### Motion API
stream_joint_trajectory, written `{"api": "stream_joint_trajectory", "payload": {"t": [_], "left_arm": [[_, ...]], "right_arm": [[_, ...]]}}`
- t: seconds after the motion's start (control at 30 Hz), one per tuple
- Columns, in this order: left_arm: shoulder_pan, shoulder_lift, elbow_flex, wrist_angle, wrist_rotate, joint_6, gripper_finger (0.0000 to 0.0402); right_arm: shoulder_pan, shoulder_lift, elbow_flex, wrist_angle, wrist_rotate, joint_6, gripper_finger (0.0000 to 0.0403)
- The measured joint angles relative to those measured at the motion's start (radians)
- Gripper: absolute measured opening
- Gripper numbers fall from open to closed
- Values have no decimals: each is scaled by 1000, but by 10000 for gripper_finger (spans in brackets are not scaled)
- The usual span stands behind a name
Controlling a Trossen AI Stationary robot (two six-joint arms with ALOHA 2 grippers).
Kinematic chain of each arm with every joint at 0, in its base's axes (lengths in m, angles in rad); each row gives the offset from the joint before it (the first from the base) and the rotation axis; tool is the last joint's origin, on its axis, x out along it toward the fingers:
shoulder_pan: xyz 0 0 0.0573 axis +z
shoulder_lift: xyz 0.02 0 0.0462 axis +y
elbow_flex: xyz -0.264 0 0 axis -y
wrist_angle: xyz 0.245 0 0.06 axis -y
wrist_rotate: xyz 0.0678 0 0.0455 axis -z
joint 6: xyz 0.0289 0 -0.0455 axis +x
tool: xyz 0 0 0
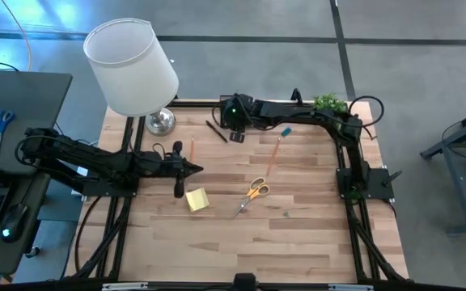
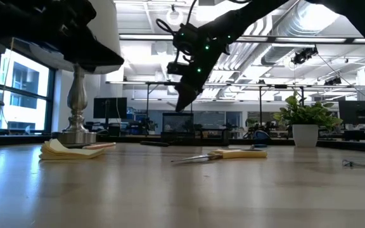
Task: Pick and place office supplies into organizer
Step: Put the black binder clip into the desk organizer, then put the bottom pen into the desk organizer
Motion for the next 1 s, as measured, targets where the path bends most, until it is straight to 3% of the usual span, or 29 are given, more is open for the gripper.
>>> {"api": "stream_joint_trajectory", "payload": {"t": [0.37, 1.0], "left_arm": [[0, 0, 0, 77, -46, 74, 1], [0, 0, 0, 31, -26, 24, 1]], "right_arm": [[-102, 11, 0, 68, -145, 17, 150], [-111, 36, 1, 43, -130, 46, 168]]}}
